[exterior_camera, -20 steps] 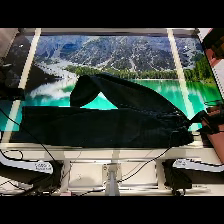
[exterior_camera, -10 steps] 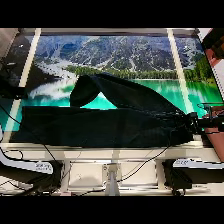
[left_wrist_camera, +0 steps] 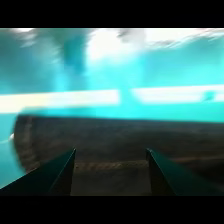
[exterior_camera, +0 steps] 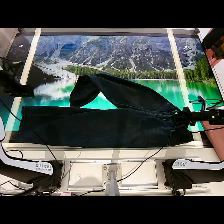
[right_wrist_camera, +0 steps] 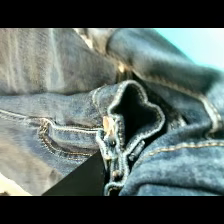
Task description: Fold the clothes and pants, and hang the long-sleeved shirts on hangers.
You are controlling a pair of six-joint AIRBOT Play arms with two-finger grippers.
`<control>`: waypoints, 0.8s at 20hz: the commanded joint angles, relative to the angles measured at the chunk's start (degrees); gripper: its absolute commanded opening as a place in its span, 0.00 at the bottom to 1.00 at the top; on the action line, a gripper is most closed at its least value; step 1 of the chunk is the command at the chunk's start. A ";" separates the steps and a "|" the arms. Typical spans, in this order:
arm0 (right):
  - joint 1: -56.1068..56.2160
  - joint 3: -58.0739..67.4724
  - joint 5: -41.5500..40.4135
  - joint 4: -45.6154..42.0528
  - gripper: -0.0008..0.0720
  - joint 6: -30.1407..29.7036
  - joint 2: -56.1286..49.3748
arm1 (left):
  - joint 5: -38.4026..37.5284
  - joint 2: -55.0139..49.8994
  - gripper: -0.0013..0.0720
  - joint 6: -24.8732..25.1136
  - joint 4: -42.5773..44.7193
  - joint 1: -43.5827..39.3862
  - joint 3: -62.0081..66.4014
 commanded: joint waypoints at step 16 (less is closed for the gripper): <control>3.30 -0.02 -2.43 -1.64 0.11 -0.87 -0.02 | 7.39 -17.59 0.88 1.84 -34.34 -9.77 -0.02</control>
